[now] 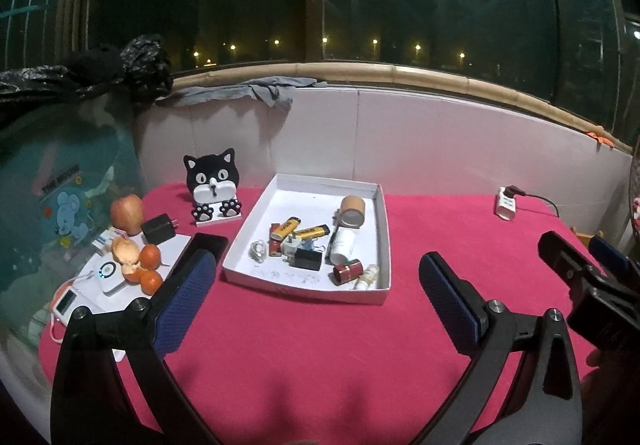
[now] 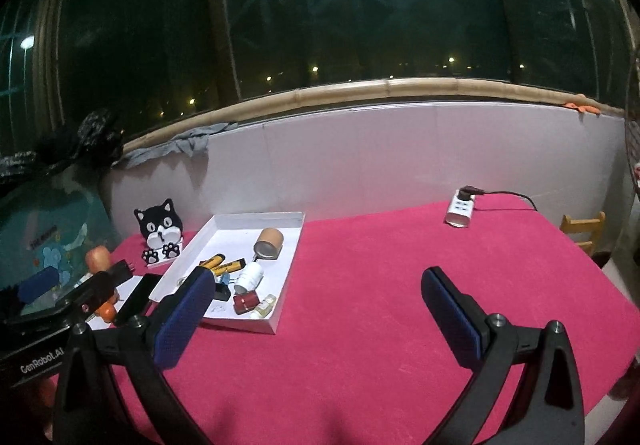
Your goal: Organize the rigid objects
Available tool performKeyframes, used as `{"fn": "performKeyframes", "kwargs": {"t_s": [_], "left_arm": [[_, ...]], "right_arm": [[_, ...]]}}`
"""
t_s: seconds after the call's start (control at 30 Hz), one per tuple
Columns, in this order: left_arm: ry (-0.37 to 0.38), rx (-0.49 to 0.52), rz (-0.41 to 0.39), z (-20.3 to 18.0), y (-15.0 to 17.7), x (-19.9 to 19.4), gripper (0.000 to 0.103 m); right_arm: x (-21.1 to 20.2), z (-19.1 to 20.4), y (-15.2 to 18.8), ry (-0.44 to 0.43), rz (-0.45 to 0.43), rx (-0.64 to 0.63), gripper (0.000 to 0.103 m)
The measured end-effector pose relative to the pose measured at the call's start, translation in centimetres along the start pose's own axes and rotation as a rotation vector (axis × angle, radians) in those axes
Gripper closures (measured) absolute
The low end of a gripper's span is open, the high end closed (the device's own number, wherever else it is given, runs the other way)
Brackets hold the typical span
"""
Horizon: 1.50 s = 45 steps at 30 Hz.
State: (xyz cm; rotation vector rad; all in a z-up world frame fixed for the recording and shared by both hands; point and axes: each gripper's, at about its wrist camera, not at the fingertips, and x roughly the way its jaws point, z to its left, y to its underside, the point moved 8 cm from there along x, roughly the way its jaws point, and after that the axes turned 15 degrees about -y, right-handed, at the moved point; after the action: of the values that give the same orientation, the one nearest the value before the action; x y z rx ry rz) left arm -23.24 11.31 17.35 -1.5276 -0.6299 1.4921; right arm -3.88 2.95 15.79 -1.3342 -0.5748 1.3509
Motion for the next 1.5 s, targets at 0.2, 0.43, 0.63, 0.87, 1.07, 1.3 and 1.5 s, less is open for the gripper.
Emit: {"fn": "performKeyframes", "kwargs": {"t_s": [0.2, 0.43, 0.63, 0.87, 1.07, 1.3, 1.5], "left_arm": [[-0.015, 0.013, -0.028, -0.2, 0.0, -1.4, 0.001], [-0.032, 0.015, -0.030, 0.1, 0.3, -2.2, 0.001], [-0.029, 0.014, -0.029, 0.1, 0.5, -2.3, 0.001], [-0.015, 0.001, -0.003, -0.1, 1.0, -2.1, 0.001], [-0.009, -0.002, 0.011, -0.3, 1.0, -1.8, 0.001], [0.001, -0.003, 0.014, -0.5, 0.9, -1.9, 0.001], [0.003, -0.005, 0.016, -0.5, 1.0, -1.9, 0.001]], "right_arm": [[-1.3, -0.4, 0.2, 0.006, -0.020, 0.011, 0.000], [-2.1, 0.2, 0.4, -0.011, -0.030, -0.008, 0.000], [-2.4, 0.9, 0.4, -0.005, -0.038, -0.036, 0.000], [-1.4, 0.6, 1.1, 0.032, 0.021, -0.042, 0.000], [-1.4, 0.3, 1.3, 0.043, 0.034, -0.031, 0.000], [-1.3, 0.1, 1.4, 0.044, 0.039, -0.028, 0.000], [-1.2, 0.1, 1.3, 0.043, 0.041, -0.028, 0.000]]}}
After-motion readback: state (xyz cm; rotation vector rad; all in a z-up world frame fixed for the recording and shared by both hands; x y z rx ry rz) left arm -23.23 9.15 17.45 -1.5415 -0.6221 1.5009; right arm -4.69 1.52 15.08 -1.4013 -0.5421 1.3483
